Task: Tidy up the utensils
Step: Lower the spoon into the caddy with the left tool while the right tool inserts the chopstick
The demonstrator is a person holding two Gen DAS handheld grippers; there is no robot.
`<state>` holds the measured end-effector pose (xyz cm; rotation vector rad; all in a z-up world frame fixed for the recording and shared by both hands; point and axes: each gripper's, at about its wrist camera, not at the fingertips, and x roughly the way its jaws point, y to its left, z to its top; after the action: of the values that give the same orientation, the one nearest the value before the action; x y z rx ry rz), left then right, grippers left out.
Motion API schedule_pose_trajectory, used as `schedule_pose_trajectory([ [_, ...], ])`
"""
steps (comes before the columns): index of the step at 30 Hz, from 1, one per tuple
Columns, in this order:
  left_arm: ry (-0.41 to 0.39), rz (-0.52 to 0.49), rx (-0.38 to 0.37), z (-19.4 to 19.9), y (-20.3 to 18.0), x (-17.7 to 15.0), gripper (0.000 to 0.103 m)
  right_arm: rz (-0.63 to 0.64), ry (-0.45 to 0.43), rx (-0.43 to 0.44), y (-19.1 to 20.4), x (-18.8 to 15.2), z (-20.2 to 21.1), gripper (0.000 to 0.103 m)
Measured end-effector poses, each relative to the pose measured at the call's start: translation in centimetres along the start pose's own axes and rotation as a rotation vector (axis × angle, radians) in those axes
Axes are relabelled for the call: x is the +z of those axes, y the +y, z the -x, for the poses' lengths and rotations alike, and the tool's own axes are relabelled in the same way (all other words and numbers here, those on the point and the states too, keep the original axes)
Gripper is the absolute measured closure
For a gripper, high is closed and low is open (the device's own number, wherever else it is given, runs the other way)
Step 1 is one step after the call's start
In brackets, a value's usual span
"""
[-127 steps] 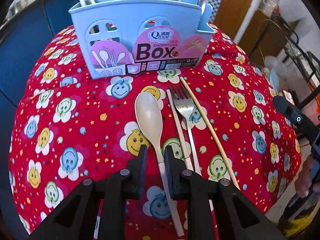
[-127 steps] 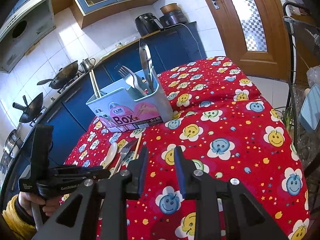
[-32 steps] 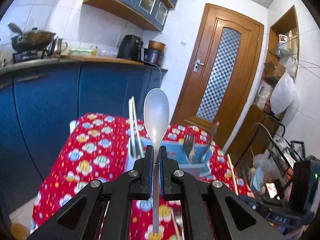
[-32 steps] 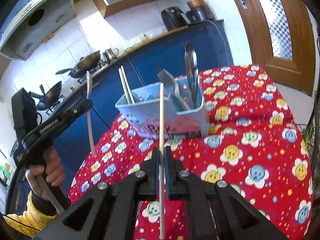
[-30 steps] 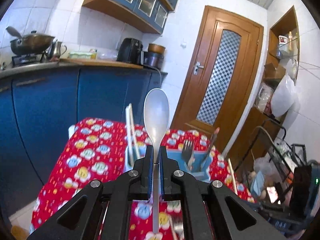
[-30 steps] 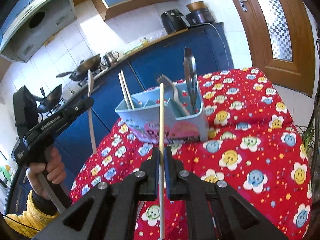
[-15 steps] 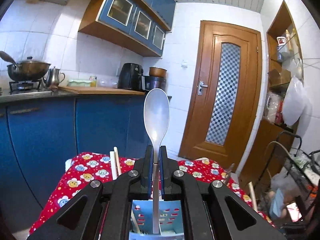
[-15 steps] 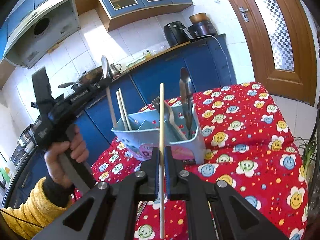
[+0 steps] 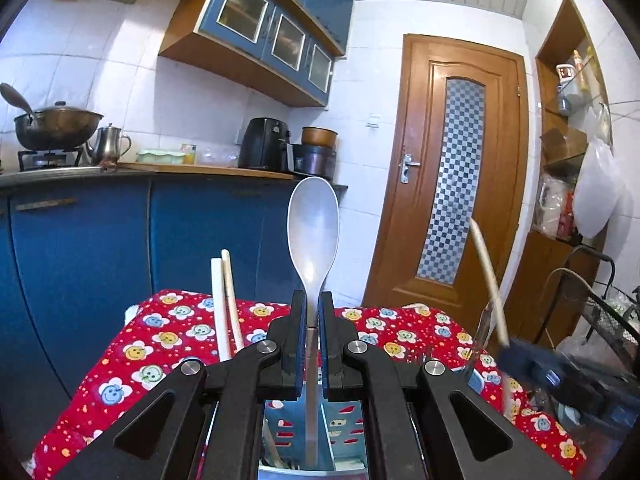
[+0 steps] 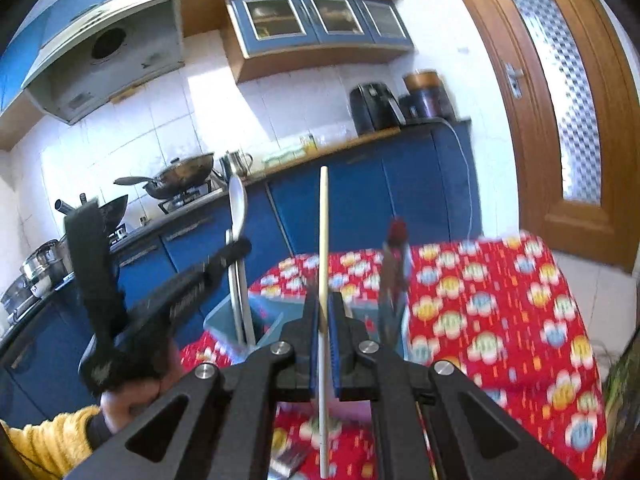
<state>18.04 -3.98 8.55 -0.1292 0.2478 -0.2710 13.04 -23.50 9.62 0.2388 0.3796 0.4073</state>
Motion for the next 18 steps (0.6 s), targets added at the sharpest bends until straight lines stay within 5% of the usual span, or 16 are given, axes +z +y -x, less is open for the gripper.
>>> schedule_pose_trajectory([
  [18,-0.014,-0.008,0.041,-1.5,0.6,-2.3,0.097,0.123,-0.091,-0.078,-0.9,-0.4,-5.3,0.096],
])
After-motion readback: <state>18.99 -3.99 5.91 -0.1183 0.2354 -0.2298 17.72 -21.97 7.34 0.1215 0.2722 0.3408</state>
